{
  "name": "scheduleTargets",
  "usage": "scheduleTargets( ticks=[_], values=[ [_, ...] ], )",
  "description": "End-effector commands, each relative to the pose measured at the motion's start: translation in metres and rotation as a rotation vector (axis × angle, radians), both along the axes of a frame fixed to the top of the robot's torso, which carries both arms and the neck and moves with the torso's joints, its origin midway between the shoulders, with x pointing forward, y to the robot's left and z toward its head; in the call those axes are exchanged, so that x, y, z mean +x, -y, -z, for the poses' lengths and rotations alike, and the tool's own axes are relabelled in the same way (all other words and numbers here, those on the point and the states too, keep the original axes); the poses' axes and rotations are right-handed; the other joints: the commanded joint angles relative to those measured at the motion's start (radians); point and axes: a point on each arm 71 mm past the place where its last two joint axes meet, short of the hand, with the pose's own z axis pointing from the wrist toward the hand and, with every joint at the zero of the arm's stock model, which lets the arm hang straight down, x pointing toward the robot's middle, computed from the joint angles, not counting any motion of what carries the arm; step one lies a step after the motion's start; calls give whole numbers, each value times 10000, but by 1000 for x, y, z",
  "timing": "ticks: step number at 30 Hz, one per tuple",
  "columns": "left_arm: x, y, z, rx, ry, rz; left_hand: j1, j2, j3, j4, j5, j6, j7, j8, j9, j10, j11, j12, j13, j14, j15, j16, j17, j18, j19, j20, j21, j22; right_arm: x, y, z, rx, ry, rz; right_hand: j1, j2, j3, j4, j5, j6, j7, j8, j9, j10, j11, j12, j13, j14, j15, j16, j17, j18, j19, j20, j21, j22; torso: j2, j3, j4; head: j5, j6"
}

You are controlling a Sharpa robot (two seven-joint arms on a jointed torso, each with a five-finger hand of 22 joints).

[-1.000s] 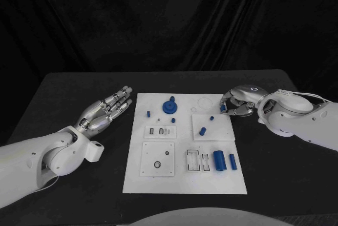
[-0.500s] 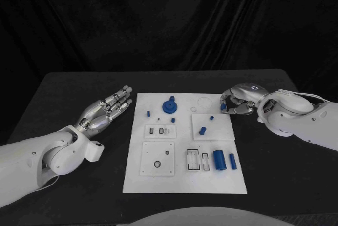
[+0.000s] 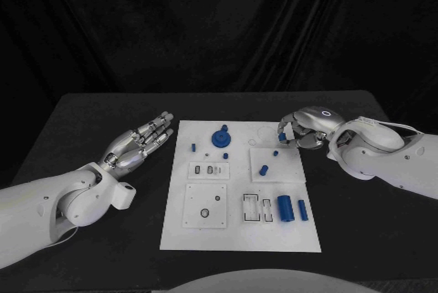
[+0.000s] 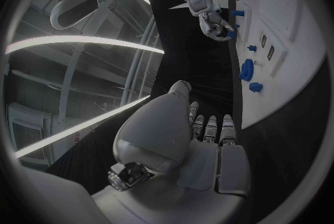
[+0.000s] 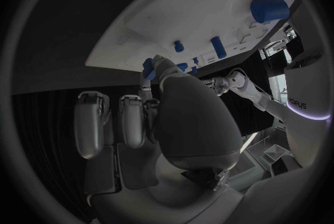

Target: Assemble the parts on the task board

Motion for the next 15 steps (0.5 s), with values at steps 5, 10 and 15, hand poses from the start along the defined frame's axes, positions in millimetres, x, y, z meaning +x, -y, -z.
scheduleTargets(
  ticks=[5,10,15],
  values=[
    [-1,3,-3,-354,285,186,92,43,77,-17,5,1,38,11,-1,18,86,-65,-16,14,79,-36,-9,201,-29,75,-33,-12,2,-56,-27,-53,-383,-818,25,102,134,-129,210,28,109,-87,155,1058,200,26,2632,733,130,-107,1118,-41,349,65,-191,2001,-1,-1,-4,-49,-29],
    [-1,6,-2,-376,261,254,99,55,104,-28,6,18,43,15,1,18,89,-65,-16,14,94,-36,-9,202,-29,88,-33,-12,2,-103,-27,-317,-835,-1803,40,120,290,-285,669,37,193,-326,15,1058,277,26,2632,715,199,-162,1024,-8,295,146,-315,1952,1,-3,5,-114,-38],
    [-2,6,-3,-371,249,253,105,62,122,-36,8,14,44,16,1,18,90,-65,-16,14,106,-36,-9,201,-29,98,-33,-12,-3,-141,-13,-654,-1210,-2613,-13,85,322,-336,731,21,230,-453,-54,1058,308,26,2632,684,224,-247,875,27,231,172,-449,1891,-2,-15,27,-39,-63]
  ],
)
